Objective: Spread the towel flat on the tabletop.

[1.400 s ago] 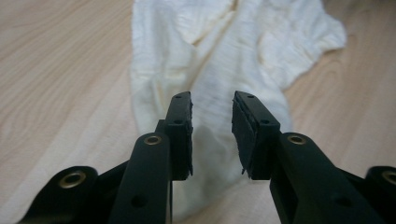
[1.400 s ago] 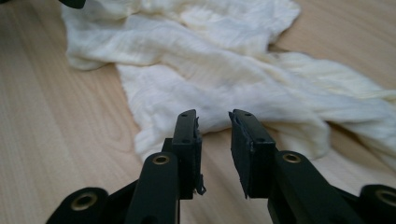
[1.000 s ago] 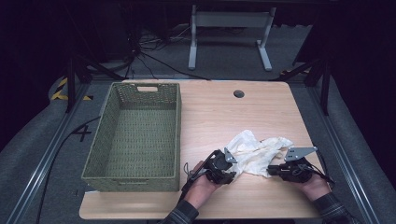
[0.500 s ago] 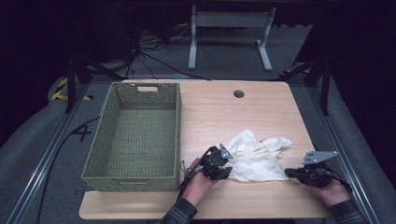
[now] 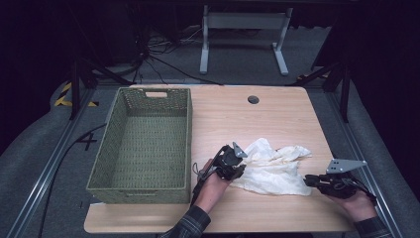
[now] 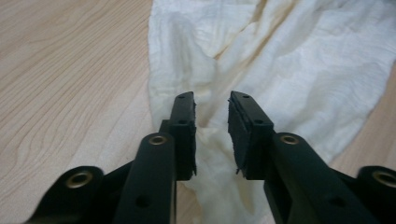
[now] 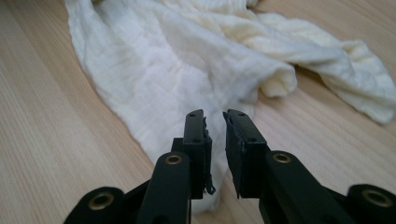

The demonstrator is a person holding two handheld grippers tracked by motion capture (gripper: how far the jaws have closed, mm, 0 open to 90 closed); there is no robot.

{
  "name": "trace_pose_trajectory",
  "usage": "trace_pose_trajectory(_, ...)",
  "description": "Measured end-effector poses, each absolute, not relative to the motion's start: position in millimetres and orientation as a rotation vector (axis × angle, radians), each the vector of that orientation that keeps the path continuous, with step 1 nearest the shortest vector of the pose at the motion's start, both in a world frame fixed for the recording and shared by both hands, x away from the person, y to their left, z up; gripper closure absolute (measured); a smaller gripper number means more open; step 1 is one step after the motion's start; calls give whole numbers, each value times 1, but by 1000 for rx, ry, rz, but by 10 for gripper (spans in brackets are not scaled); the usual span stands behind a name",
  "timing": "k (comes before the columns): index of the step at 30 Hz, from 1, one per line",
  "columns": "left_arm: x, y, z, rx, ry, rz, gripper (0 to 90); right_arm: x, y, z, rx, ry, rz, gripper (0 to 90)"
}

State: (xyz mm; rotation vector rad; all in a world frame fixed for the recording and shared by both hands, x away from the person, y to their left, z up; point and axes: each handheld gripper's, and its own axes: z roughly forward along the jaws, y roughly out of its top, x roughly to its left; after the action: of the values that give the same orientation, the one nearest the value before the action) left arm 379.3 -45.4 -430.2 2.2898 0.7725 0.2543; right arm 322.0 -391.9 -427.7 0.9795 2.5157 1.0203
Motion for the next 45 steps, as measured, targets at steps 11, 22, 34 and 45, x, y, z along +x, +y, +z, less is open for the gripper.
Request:
trace_pose_trajectory(11, 406, -64, -448, 2326, 807, 260, 865, 352, -357, -443, 897, 2605, 951, 889)
trace_pose_trajectory(22, 384, -53, -447, 2424, 825, 265, 878, 341, -365, -448, 899, 2638, 913, 891)
trace_pose_trajectory(34, 367, -46, -434, 2392, 811, 264, 813, 334, -375, -438, 923, 2607, 961, 852)
trace_pose_trajectory(45, 414, -68, -429, 2325, 845, 310, 706, 378, -371, -425, 972, 2507, 1001, 787)
